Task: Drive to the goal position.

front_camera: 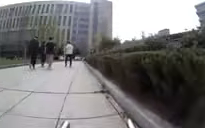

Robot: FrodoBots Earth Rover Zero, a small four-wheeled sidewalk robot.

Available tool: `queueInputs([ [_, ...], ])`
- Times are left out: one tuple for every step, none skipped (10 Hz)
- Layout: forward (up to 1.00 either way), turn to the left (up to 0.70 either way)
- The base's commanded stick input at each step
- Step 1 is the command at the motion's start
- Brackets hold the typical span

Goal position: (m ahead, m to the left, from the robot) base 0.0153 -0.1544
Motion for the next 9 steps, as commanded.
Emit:
queueInputs([
  [0.0,0.0],
  [0.0,0.0],
  [0.0,0.16],
  [0.0,0.05],
  [0.0,0.02],
  [0.0,0.0],
  [0.0,0.06],
  [0.0,0.13],
  [0.0,0.0],
])
